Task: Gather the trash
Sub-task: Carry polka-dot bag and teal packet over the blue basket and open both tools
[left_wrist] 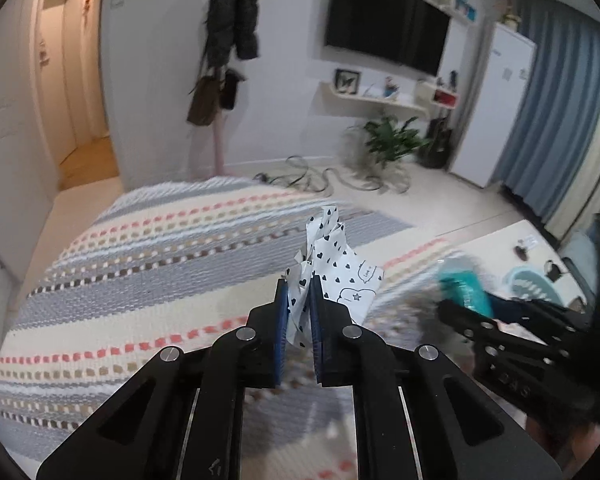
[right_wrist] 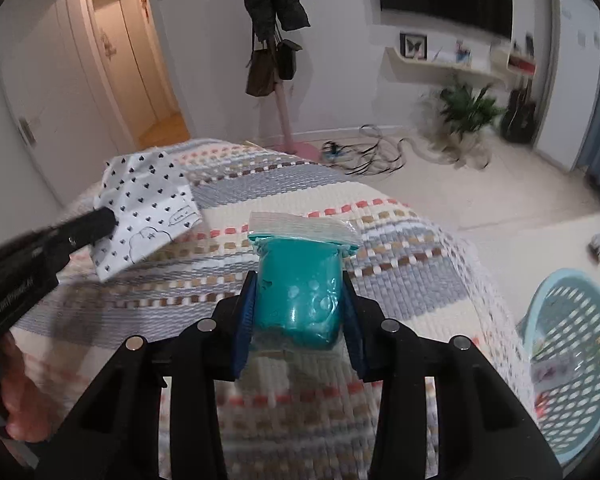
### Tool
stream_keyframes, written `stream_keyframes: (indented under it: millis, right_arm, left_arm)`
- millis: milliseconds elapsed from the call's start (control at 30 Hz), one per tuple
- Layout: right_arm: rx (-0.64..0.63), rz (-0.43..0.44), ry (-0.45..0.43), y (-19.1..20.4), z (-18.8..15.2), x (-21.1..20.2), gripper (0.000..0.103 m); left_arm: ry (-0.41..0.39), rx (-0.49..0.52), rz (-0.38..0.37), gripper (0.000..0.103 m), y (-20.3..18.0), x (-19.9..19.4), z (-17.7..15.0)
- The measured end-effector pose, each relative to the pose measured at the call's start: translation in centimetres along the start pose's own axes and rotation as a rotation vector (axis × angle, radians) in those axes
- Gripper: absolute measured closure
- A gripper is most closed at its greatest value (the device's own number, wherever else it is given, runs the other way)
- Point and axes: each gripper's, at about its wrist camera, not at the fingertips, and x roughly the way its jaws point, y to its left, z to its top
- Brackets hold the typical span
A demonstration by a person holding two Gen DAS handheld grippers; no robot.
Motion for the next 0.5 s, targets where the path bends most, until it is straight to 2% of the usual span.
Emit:
stream_keyframes:
  millis: [33, 300, 500]
  right_arm:
    - [0.019, 0.017, -0.001, -0.6, 0.1, -0.6, 0.067]
    - [0.039, -0.054, -0.123, -4.7, 0.7, -7.2, 0.067]
    - [0.105, -0.143, -0.180, -9.9, -0.5, -11.8, 0.067]
  left_arm:
    - [-0.008, 0.008, -0.013, 0.094, -0.7, -0.6, 0.0]
    - [-0.064, 0.071, -0.088, 0.094, -6.5, -3.6, 1.0]
    - [-0.085, 0.155, -0.151, 0.094, -13.3, -4.8, 1.5]
